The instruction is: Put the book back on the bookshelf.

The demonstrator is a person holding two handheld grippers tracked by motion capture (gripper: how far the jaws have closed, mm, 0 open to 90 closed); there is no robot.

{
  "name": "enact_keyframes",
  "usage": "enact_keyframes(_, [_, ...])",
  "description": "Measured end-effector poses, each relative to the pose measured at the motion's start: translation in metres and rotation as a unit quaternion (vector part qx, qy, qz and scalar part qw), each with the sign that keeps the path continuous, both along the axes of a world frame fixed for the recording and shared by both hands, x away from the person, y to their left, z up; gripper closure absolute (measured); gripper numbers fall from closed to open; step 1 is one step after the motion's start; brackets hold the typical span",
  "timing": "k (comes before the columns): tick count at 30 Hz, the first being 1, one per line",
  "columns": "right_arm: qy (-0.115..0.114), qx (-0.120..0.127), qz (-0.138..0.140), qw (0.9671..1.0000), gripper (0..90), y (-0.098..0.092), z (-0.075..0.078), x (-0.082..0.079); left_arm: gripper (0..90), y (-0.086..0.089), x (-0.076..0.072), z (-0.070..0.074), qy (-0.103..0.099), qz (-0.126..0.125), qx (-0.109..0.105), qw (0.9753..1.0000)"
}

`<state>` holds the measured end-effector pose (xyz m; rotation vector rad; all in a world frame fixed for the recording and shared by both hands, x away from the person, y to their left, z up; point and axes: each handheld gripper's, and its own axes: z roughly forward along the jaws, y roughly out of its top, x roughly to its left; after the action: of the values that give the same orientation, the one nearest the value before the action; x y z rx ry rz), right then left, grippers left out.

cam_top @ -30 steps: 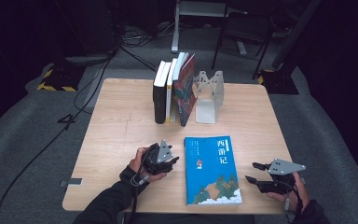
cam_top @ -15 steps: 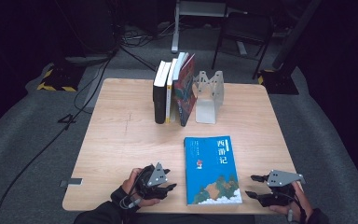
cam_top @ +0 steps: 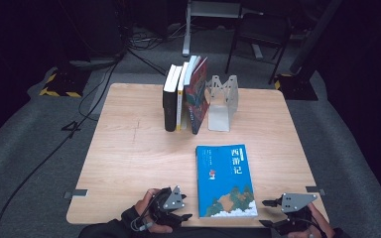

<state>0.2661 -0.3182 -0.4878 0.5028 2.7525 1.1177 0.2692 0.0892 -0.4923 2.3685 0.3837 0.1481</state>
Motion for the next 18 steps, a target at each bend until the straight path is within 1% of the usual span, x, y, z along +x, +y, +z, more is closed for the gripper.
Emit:
enact_keyframes(2, [-0.001,0.002,-0.001,1.0000,36.2,0.002,0.000,-0.001,36.9,-0.003,-0.001,-0.001,-0.002,-0.004,0.001,1.0000])
enact_keyframes(3, [-0.002,0.004,0.000,1.0000,36.4,0.003,0.000,-0.001,36.3,-0.005,-0.001,-0.002,0.001,-0.009,-0.002,1.0000])
enact_keyframes(6, [-0.004,0.002,0.004,1.0000,36.7,0.008,-0.001,-0.001,35.1,-0.008,-0.001,-0.004,0.002,-0.009,-0.003,1.0000])
enact_keyframes(7, [-0.006,-0.004,0.006,1.0000,37.0,0.015,-0.003,-0.001,34.3,-0.010,0.000,-0.005,0.005,-0.006,0.002,1.0000])
enact_keyframes(8, [-0.008,-0.004,0.008,0.9999,37.2,0.017,-0.004,-0.001,34.0,-0.014,0.001,-0.007,0.005,-0.011,0.003,0.9999])
enact_keyframes(9, [-0.007,-0.004,0.011,0.9999,37.4,0.019,-0.005,-0.001,32.7,-0.014,0.001,-0.007,0.005,-0.011,0.003,0.9999])
enact_keyframes(10, [-0.007,-0.004,0.011,0.9999,37.4,0.019,-0.005,-0.001,32.7,-0.016,0.001,-0.008,0.006,-0.011,-0.001,0.9999])
enact_keyframes(12, [-0.012,-0.013,0.012,0.9998,37.7,0.022,-0.006,0.000,31.7,-0.019,0.001,-0.009,0.006,-0.009,-0.004,0.9999])
enact_keyframes(14, [-0.009,-0.009,0.005,0.9999,38.4,0.023,-0.007,0.001,28.7,-0.022,0.001,-0.010,0.005,-0.006,-0.008,0.9999])
enact_keyframes(15, [-0.011,-0.008,0.001,0.9999,39.1,0.023,-0.008,0.002,27.2,-0.023,0.001,-0.010,0.005,-0.003,-0.008,1.0000])
enact_keyframes(17, [-0.009,0.000,-0.008,0.9999,39.9,0.025,-0.009,0.003,24.5,-0.027,0.001,-0.011,0.002,0.001,-0.011,0.9999])
enact_keyframes(18, [-0.011,0.000,-0.009,0.9999,39.6,0.026,-0.009,0.004,24.0,-0.029,0.001,-0.011,-0.001,0.005,-0.010,0.9999])
